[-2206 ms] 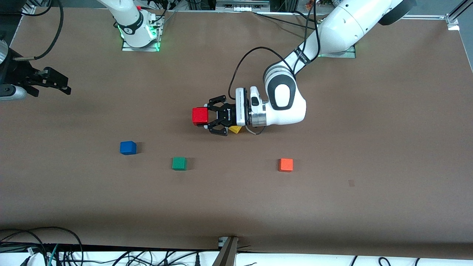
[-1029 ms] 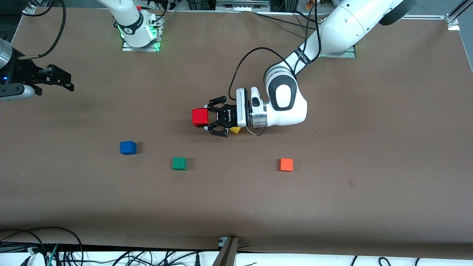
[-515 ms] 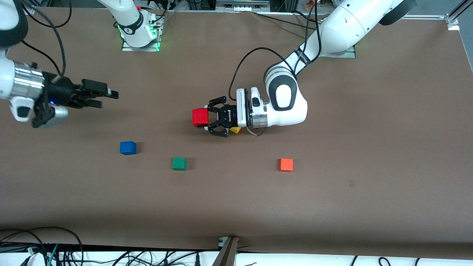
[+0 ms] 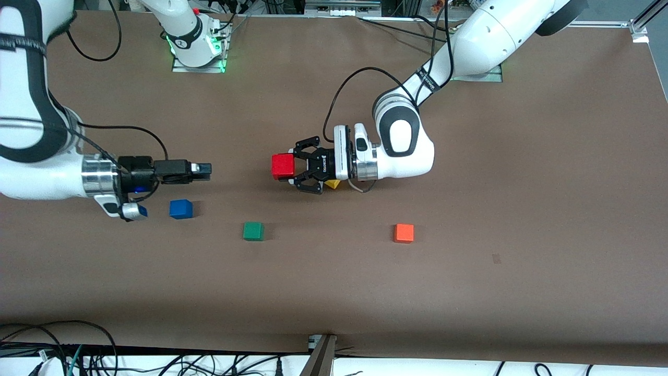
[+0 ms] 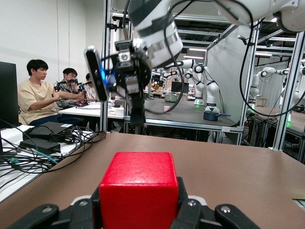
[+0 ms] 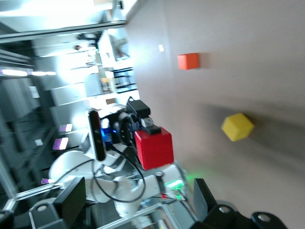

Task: Pass red block to right arm, stack on blue
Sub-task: 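Reach the open right gripper toward the red cube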

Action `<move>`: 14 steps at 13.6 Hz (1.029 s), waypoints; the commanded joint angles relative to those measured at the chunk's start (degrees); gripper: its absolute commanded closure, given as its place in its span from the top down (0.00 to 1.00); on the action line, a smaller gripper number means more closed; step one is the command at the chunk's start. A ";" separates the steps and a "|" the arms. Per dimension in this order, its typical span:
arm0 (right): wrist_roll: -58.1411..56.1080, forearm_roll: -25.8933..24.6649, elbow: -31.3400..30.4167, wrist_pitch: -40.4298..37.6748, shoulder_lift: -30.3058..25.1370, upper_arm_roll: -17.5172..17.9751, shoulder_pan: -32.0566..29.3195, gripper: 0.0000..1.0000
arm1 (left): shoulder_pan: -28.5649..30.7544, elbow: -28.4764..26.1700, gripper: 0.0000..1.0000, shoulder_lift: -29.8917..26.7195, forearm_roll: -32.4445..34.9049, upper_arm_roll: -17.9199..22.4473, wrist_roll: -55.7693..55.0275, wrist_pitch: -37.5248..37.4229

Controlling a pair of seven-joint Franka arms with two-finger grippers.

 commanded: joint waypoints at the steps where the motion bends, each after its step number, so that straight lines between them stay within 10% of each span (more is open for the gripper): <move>1: -6.16 8.01 -4.79 -0.25 0.04 0.53 1.05 1.00 | 0.07 0.37 0.00 0.16 -1.15 -0.07 2.22 -0.57; 14: -17.44 23.42 -11.75 12.23 0.48 0.53 11.87 1.00 | -0.01 0.37 0.00 0.25 -1.15 -0.16 1.87 -0.66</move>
